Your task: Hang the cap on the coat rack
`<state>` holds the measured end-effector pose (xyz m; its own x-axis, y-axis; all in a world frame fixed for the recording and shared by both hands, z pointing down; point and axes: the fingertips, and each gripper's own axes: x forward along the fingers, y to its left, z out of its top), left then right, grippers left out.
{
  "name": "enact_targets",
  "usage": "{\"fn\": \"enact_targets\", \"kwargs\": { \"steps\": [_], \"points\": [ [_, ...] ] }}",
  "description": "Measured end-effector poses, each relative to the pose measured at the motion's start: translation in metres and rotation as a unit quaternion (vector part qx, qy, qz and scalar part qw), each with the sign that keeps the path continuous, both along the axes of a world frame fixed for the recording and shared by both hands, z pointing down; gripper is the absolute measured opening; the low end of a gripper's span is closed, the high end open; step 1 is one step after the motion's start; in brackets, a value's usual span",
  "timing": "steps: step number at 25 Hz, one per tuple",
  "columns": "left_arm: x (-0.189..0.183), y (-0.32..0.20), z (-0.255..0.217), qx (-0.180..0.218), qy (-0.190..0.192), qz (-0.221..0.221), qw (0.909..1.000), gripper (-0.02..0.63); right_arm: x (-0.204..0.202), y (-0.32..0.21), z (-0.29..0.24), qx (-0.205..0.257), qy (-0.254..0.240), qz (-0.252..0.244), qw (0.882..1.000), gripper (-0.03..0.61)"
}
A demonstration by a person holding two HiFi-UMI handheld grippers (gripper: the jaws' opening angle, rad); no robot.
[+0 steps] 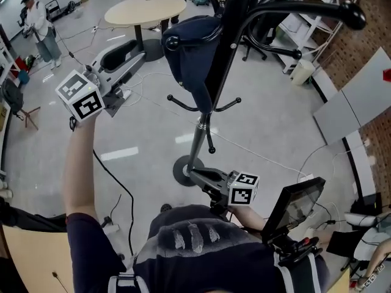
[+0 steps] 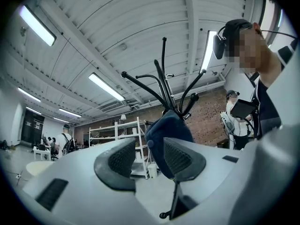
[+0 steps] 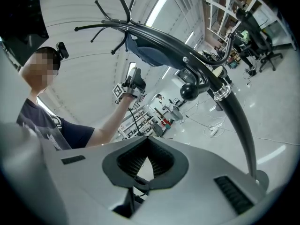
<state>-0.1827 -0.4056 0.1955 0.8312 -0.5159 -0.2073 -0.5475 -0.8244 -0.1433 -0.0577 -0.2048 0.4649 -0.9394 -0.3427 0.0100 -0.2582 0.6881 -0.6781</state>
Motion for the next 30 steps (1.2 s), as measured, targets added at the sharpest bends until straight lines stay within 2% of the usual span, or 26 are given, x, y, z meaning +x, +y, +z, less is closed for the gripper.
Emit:
{"fn": "enact_targets", "kwargs": {
  "steps": [4,10,14,16,23,25,27,29,30],
  "points": [
    [-0.014,0.004,0.004,-0.004,-0.011,-0.005,0.9999,0.178,-0.017,0.001,-0.001,0.004,0.005,-0.007,1.0,0.003],
    [-0.003,0.013,0.014,0.005,-0.03,-0.021,0.9993,0.178,-0.01,0.002,-0.002,0.009,0.01,-0.015,1.0,0.003],
    [0.011,0.034,0.047,0.01,-0.063,-0.027,0.9976,0.178,-0.001,0.001,-0.003,0.01,0.003,-0.004,1.0,0.003],
    [0.024,0.039,0.064,0.01,-0.062,-0.023,0.9978,0.178,0.008,-0.002,-0.003,0.01,-0.009,0.003,1.0,0.003],
    [0.037,0.084,0.118,-0.032,-0.018,-0.027,0.999,0.176,0.018,0.007,0.016,-0.013,-0.015,0.012,1.0,0.003],
    [0.038,0.108,0.142,-0.06,0.009,-0.037,0.9975,0.148,0.015,0.007,0.021,-0.015,-0.015,0.011,1.0,0.003],
    [0.044,0.137,0.175,-0.112,0.065,-0.046,0.9906,0.01,0.017,0.009,0.026,-0.017,-0.014,0.007,1.0,0.003],
    [0.062,0.16,0.204,-0.172,0.112,-0.038,0.9779,0.008,0.027,0.008,0.024,-0.015,-0.015,0.0,1.0,0.003],
    [0.075,0.167,0.212,-0.195,0.118,-0.031,0.9732,0.008,0.035,0.006,0.021,-0.014,-0.017,-0.004,1.0,0.003]
  ]
}}
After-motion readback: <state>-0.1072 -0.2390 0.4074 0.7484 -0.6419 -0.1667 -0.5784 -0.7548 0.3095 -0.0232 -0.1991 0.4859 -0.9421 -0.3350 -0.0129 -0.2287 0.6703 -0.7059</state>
